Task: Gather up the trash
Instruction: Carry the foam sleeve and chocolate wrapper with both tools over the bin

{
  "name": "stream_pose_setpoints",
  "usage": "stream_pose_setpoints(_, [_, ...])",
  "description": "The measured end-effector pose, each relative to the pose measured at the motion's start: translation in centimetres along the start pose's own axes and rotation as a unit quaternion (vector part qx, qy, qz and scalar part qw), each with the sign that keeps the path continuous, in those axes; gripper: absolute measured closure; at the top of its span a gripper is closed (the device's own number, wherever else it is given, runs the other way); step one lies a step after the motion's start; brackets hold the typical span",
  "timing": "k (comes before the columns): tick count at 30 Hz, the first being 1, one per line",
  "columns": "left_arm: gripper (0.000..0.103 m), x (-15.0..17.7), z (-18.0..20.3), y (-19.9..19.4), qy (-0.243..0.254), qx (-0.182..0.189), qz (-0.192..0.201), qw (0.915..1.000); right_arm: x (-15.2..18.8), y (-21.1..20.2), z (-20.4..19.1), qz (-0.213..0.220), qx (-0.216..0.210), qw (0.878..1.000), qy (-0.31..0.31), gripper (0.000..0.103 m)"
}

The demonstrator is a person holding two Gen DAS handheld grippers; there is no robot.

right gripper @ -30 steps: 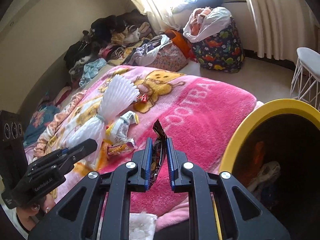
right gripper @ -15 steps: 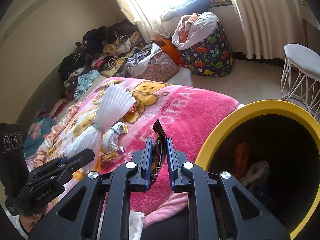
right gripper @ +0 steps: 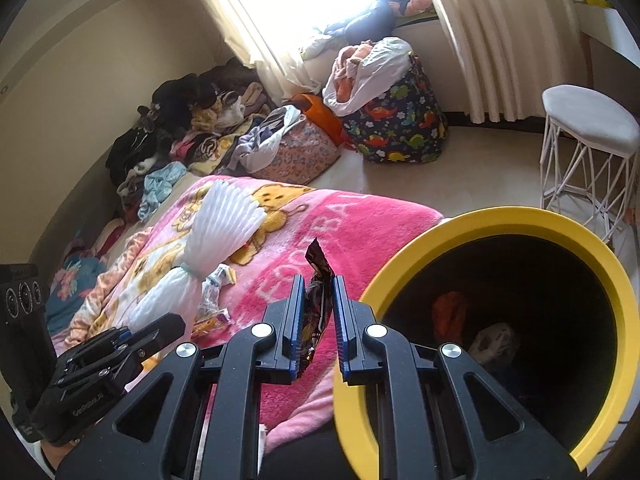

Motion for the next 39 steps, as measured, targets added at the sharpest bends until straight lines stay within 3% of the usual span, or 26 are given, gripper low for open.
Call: stream_pose_setpoints(39, [0.089,0.0,9.3,3.3,0.085,0.074,-0.031,0.9932,-1.6,-4.0,9.7,0.061,0.063,0.991,0.104,0.089])
Point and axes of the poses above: each gripper's, at about its wrist camera, not at the fingertips, and y roughly the way its jaws point, z to its right, x to its underside, the point moved 8 cm from there along y, roughly the way its jaws point, and after that the axes turned 10 degrees about y, right-handed, at the moved point
